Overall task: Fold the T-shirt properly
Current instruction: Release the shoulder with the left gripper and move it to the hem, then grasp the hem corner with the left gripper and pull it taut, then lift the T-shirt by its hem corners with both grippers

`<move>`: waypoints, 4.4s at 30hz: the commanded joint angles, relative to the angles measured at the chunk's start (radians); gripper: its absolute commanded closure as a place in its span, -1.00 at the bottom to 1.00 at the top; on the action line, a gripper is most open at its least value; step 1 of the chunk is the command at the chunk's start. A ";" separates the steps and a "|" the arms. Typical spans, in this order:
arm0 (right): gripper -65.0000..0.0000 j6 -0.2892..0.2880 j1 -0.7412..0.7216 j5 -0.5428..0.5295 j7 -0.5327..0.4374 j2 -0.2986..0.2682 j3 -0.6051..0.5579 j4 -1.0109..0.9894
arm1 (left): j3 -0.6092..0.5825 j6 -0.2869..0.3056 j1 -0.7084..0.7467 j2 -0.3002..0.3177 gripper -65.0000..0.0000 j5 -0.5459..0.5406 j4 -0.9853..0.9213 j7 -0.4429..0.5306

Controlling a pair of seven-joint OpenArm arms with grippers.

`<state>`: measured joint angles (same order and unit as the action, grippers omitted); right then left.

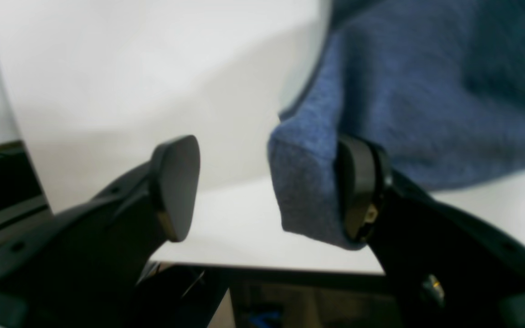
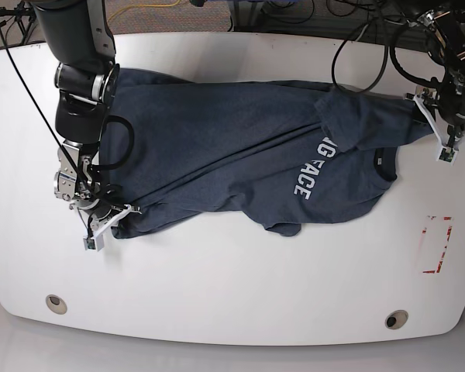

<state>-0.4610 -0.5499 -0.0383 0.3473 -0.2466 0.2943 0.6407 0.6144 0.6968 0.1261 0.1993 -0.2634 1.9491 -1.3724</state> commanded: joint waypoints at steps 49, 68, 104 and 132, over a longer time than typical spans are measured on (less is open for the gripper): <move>1.00 -0.006 -0.023 -0.018 -0.011 -0.006 0.001 0.020 | -0.132 0.001 -0.503 0.056 -0.23 -0.115 -0.776 0.325; 1.00 -0.008 -0.002 -0.018 -0.011 -0.006 0.003 0.021 | -0.271 0.001 -0.512 0.113 -0.23 -0.115 -0.980 0.488; 1.00 -0.008 0.008 -0.019 0.000 -0.006 0.003 0.080 | -0.301 0.001 -0.504 0.079 1.00 -0.122 -0.974 0.433; 1.00 -0.008 -0.043 -0.010 0.249 -0.027 -0.002 0.488 | -0.196 0.001 -0.530 0.078 1.00 -0.122 -0.383 0.218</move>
<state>-0.4728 -0.5114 -0.0341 0.6170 -0.2340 0.2882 1.0920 0.4149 0.6975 -0.3515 0.2569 -0.3683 1.5070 -1.1721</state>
